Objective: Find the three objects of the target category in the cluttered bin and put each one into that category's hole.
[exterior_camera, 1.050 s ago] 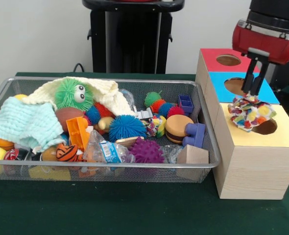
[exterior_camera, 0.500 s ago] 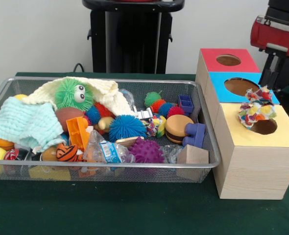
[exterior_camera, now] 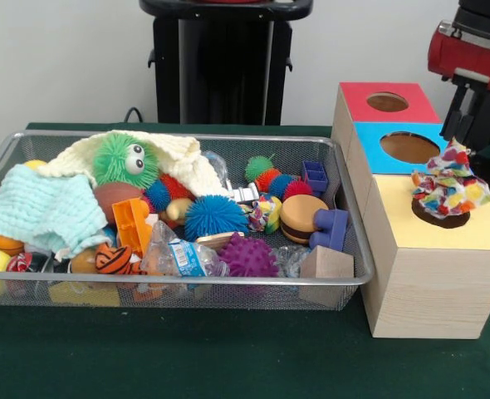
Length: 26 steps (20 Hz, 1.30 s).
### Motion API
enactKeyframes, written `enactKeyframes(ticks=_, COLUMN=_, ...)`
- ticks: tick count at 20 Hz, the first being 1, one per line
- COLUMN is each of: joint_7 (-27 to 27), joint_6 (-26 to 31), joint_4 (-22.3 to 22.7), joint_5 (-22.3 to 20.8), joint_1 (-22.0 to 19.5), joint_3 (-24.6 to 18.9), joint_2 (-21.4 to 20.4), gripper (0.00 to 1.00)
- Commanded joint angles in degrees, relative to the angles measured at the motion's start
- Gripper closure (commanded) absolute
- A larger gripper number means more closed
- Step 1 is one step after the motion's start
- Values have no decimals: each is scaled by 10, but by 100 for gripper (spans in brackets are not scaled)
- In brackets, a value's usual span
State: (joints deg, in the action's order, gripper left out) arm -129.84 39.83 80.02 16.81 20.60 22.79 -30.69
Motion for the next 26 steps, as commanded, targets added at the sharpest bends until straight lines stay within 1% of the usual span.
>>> enactKeyframes(ticks=1, joint_7=-138, joint_6=54, joint_4=21, joint_5=19, joint_1=-14, joint_3=-15, joint_2=11, gripper=100)
enactKeyframes(ticks=5, joint_7=-134, joint_6=52, joint_4=19, joint_5=19, joint_1=-15, joint_3=-16, joint_2=13, gripper=100)
enactKeyframes(ticks=10, joint_7=-112, joint_6=37, joint_4=19, joint_5=16, joint_1=-28, joint_3=-27, joint_2=18, gripper=100)
enactKeyframes(ticks=14, joint_7=-100, joint_6=-6, joint_4=30, joint_5=13, joint_1=-38, joint_3=-38, joint_2=30, gripper=100)
enactKeyframes(ticks=21, joint_7=-103, joint_6=-46, joint_4=40, joint_5=10, joint_1=-41, joint_3=-42, joint_2=40, gripper=100)
enactKeyframes(ticks=26, joint_7=-110, joint_6=-56, joint_4=36, joint_5=10, joint_1=-37, joint_3=-39, joint_2=48, gripper=100)
